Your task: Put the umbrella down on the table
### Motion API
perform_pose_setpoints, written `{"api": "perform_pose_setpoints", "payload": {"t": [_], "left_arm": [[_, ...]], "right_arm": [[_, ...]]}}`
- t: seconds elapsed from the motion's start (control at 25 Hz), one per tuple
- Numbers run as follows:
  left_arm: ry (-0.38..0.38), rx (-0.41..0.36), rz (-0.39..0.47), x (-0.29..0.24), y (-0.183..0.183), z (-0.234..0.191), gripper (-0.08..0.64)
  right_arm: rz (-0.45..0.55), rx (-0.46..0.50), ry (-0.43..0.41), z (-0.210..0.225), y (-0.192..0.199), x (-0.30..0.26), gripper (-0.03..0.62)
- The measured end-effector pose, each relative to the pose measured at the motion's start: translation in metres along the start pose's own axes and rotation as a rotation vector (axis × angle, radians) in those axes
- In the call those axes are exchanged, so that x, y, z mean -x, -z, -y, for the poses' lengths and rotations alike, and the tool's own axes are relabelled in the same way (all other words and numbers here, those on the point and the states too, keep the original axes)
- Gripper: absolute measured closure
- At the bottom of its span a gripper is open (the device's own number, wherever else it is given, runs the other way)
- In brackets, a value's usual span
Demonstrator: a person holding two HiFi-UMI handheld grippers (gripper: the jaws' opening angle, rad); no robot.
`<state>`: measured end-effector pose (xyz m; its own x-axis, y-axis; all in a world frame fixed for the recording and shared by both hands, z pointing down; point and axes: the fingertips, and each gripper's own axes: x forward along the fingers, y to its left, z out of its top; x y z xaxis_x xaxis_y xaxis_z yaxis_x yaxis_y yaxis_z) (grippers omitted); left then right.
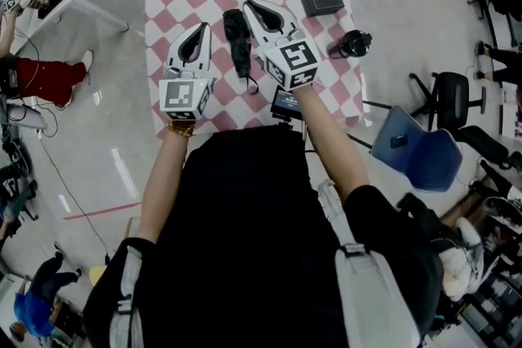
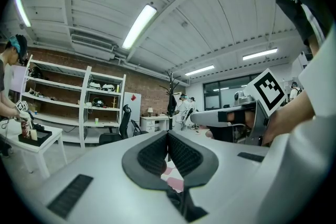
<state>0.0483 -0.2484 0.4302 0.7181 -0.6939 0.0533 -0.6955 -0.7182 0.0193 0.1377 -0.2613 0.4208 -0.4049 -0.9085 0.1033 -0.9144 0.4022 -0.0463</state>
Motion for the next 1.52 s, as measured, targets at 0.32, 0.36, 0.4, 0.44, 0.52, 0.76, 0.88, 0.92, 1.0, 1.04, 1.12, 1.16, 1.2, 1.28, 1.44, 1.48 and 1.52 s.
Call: {"api": "perform_pose_setpoints", "payload": {"t": [0.32,0.36,0.4,0.44,0.52,0.76,0.88,0.92,1.0,1.04,1.12,1.16,1.2,1.28,1.44,1.48,1.52], "left_arm": [[-0.007,0.002,-0.002,0.000,-0.001,-0.001,0.546],[-0.007,0.003,-0.002,0.000,0.000,-0.001,0.546],[-0.007,0.003,-0.003,0.000,0.000,-0.001,0.546],[-0.007,0.003,-0.003,-0.001,0.001,-0.001,0.546],[-0.006,0.004,-0.001,-0.001,0.000,-0.001,0.546],[-0.005,-0.004,-0.002,0.001,-0.002,0.001,0.546],[-0.013,-0.007,-0.010,0.001,-0.002,0.000,0.546],[-0.017,-0.010,-0.012,0.001,-0.002,0.000,0.546],[-0.013,-0.019,0.012,0.002,-0.004,0.000,0.546],[-0.008,-0.027,0.029,0.002,-0.005,0.001,0.546],[-0.002,-0.047,0.039,0.004,-0.006,0.003,0.546],[-0.001,-0.054,0.037,0.005,-0.005,0.003,0.546],[-0.001,-0.056,0.037,0.005,-0.006,0.003,0.546],[-0.007,-0.047,0.042,0.006,-0.007,0.002,0.546],[-0.004,-0.087,0.037,0.008,-0.005,0.004,0.546],[-0.002,-0.087,0.036,0.008,-0.004,0.005,0.546],[-0.003,-0.082,0.035,0.008,-0.004,0.005,0.546]], "right_arm": [[0.081,0.078,0.016,-0.001,-0.015,0.006,0.565],[0.088,0.084,0.021,-0.003,-0.018,0.006,0.565],[0.091,0.087,0.029,-0.004,-0.021,0.007,0.565],[0.090,0.092,0.038,-0.004,-0.023,0.008,0.565],[0.106,0.104,0.047,-0.006,-0.026,0.009,0.565],[0.159,0.134,0.037,-0.012,-0.030,0.014,0.566],[0.162,0.128,0.039,-0.013,-0.028,0.015,0.566],[0.164,0.126,0.040,-0.013,-0.027,0.016,0.566],[0.165,0.127,0.041,-0.015,-0.025,0.017,0.566],[0.163,0.126,0.041,-0.016,-0.023,0.018,0.566],[0.157,0.120,0.040,-0.017,-0.020,0.018,0.566],[0.157,0.116,0.041,-0.018,-0.020,0.018,0.566],[0.158,0.114,0.043,-0.017,-0.020,0.019,0.566],[0.159,0.114,0.048,-0.016,-0.020,0.020,0.566],[0.152,0.111,0.057,-0.012,-0.019,0.023,0.566],[0.150,0.112,0.060,-0.012,-0.018,0.023,0.566],[0.149,0.111,0.064,-0.011,-0.018,0.024,0.568]]}}
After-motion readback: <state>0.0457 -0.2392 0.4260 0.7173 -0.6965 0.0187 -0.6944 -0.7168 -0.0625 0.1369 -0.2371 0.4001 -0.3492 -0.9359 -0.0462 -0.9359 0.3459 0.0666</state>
